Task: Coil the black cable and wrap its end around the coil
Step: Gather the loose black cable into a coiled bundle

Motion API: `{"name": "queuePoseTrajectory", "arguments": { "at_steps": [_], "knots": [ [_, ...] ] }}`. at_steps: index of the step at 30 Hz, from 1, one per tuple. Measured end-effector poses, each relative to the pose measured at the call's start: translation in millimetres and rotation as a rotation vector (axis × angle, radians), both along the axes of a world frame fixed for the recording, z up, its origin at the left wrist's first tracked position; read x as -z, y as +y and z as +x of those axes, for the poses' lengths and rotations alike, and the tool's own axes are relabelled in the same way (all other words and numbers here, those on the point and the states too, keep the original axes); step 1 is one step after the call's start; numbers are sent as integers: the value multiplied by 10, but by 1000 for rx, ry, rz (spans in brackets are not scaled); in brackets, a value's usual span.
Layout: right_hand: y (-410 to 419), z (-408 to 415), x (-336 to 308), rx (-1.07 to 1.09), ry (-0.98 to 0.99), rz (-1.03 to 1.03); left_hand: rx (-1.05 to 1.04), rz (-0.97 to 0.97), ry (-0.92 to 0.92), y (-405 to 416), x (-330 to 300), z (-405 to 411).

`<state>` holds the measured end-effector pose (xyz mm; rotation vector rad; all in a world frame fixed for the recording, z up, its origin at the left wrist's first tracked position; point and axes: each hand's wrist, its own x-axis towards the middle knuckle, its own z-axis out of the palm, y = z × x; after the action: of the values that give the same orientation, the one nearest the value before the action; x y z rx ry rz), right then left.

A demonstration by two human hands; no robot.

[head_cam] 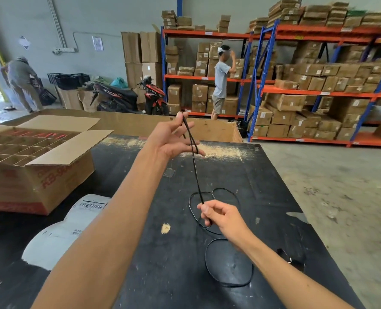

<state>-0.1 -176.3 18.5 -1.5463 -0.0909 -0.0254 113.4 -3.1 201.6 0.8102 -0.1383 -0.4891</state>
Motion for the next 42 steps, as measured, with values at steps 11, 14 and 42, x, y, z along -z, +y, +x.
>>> {"name": "queuePoseTrajectory", "arguments": {
  "at_steps": [11,14,42],
  "knots": [
    [-510,555,-310,373,139,-610,465,361,-83,-29,199,-300],
    [-648,702,-694,407,81,-688,486,456,-59,-17,406,-290],
    [-402,-45,-459,-85,65,-393,132,113,131,-96,294,32]
  ]
}}
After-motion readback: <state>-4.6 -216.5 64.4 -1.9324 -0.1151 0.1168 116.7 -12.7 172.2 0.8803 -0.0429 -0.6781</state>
